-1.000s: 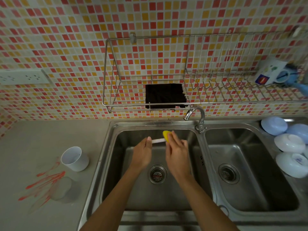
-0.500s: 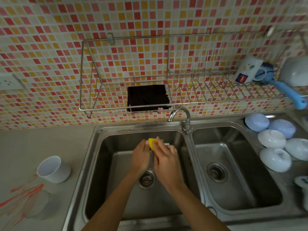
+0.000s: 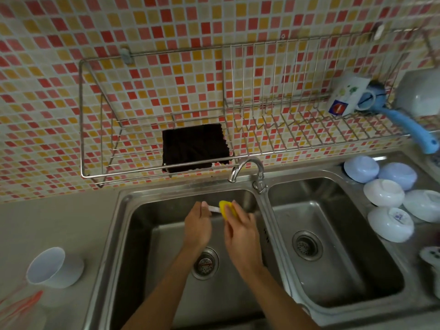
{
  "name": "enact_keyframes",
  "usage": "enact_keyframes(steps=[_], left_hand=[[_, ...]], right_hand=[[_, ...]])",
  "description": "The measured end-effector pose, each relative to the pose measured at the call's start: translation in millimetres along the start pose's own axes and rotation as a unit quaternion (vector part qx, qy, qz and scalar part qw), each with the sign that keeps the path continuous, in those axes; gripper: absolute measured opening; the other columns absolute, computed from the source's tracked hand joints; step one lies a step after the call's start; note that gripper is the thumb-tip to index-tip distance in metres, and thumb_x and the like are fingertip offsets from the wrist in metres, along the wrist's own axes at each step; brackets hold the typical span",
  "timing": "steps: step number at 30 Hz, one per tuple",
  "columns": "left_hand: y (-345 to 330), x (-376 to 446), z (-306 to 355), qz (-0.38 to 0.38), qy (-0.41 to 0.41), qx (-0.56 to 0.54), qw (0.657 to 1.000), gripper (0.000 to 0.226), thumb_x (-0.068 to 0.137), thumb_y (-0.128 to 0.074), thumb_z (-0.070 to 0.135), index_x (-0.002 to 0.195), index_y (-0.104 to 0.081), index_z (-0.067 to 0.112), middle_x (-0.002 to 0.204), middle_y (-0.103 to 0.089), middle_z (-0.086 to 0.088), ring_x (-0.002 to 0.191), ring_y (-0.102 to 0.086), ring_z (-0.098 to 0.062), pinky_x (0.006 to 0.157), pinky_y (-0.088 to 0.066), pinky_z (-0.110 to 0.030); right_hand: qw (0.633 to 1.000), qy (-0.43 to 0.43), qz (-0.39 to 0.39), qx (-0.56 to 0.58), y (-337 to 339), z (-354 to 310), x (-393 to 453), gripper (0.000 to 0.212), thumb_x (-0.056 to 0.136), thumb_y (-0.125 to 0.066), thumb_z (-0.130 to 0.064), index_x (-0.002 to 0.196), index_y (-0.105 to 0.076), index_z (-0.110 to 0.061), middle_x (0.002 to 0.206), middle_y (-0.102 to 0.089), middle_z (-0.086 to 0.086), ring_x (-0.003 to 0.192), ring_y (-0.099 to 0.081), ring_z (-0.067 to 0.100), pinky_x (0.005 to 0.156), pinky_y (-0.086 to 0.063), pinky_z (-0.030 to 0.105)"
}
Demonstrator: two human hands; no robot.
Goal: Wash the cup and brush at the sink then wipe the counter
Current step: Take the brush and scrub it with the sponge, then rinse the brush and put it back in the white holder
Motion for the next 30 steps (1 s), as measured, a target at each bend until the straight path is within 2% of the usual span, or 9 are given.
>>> enact_keyframes(steps=[2,5,8,12,14,17,21,25,30], left_hand=[[-4.0,5.7,-2.1,-0.001,-0.017,0.017,1.0,0.037,0.102,-0.035,0.023,0.083,-0.057,0.001,0.08,-0.061,-0.014,0.075,-0.055,-0.027,0.071,-0.044,-0.037],[-4.9,8.6,-4.7,-0.001,-0.041,0.05,0.998,0.037,0.102,-0.035,0.024,0.084,-0.058,0.001,0.078,-0.061,-0.013,0.072,-0.057,-0.028,0.071,-0.047,-0.039],[-0.8,11.7,-6.4,-0.03,-0.067,0.063,0.995,0.035,0.102,-0.037,0.025,0.09,-0.059,0.001,0.08,-0.063,-0.013,0.073,-0.06,-0.027,0.07,-0.048,-0.038],[1.9,18.0,-4.4,-0.059,-0.089,0.081,0.991,0.026,0.099,-0.046,0.024,0.096,-0.064,0.006,0.082,-0.066,-0.011,0.074,-0.061,-0.022,0.065,-0.045,-0.026],[-0.1,22.2,-5.4,-0.075,-0.088,0.076,0.99,0.021,0.097,-0.051,0.023,0.099,-0.065,0.008,0.085,-0.067,-0.008,0.08,-0.063,-0.02,0.069,-0.047,-0.021],[-2.0,27.8,-6.2,-0.072,-0.086,0.061,0.992,0.015,0.093,-0.058,0.02,0.1,-0.068,0.012,0.088,-0.07,-0.003,0.082,-0.064,-0.015,0.075,-0.049,-0.021],[-4.3,31.2,-2.7,-0.065,-0.093,0.076,0.991,0.016,0.091,-0.062,0.018,0.104,-0.07,0.015,0.089,-0.069,0.004,0.079,-0.062,-0.003,0.07,-0.041,0.0],[-10.8,35.5,2.7,-0.07,-0.096,0.075,0.99,0.016,0.089,-0.065,0.02,0.103,-0.072,0.015,0.089,-0.072,0.001,0.083,-0.066,-0.008,0.072,-0.044,-0.004],[-17.9,35.8,24.7,-0.08,-0.11,0.032,0.99,0.008,0.087,-0.066,0.011,0.091,-0.073,0.012,0.074,-0.067,0.013,0.07,-0.061,0.007,0.068,-0.043,-0.003]], right_hand=[[1.0,0.017,-0.005,0.017,-1.3,0.0,-2.6,0.046,0.087,-0.065,-0.013,0.132,-0.056,-0.019,0.138,-0.054,0.008,0.109,-0.058,0.034,0.086,-0.056,0.042],[0.994,-0.08,0.006,0.073,2.2,29.7,10.5,0.046,0.088,-0.061,-0.012,0.132,-0.055,-0.024,0.127,-0.061,0.004,0.105,-0.061,0.025,0.09,-0.054,0.04],[0.979,-0.188,0.022,0.082,7.3,69.0,30.8,0.038,0.086,-0.061,-0.016,0.123,-0.056,-0.024,0.095,-0.068,0.003,0.084,-0.063,0.024,0.075,-0.054,0.034],[0.97,-0.232,-0.02,0.068,10.8,105.8,62.7,0.022,0.086,-0.061,-0.02,0.106,-0.054,-0.019,0.077,-0.065,0.007,0.074,-0.062,0.033,0.065,-0.053,0.038],[0.969,-0.236,-0.048,0.061,8.1,113.8,73.0,0.02,0.087,-0.06,-0.019,0.107,-0.056,-0.016,0.077,-0.066,0.008,0.076,-0.064,0.033,0.067,-0.052,0.034],[0.969,-0.221,-0.087,0.067,-2.7,116.5,77.0,0.039,0.089,-0.061,-0.024,0.127,-0.053,-0.022,0.088,-0.069,0.008,0.083,-0.065,0.031,0.076,-0.056,0.037],[0.973,-0.212,-0.087,0.036,-6.3,113.2,78.3,0.05,0.093,-0.059,-0.023,0.141,-0.046,-0.016,0.104,-0.069,0.014,0.1,-0.057,0.036,0.09,-0.046,0.04],[0.977,-0.18,-0.11,0.03,-2.5,101.5,80.0,0.052,0.092,-0.058,-0.014,0.142,-0.045,-0.017,0.112,-0.066,0.015,0.107,-0.054,0.034,0.09,-0.047,0.039],[0.977,-0.182,-0.079,0.08,3.8,99.2,74.5,0.052,0.091,-0.058,-0.012,0.141,-0.046,-0.023,0.091,-0.066,0.008,0.081,-0.062,0.023,0.079,-0.056,0.039]])
Point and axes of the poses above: each hand's wrist, its own x-axis towards the middle knuckle, its own y-axis out of the back of the hand, z = x × y, the point moved 1 cm from there along x, towards the middle knuckle
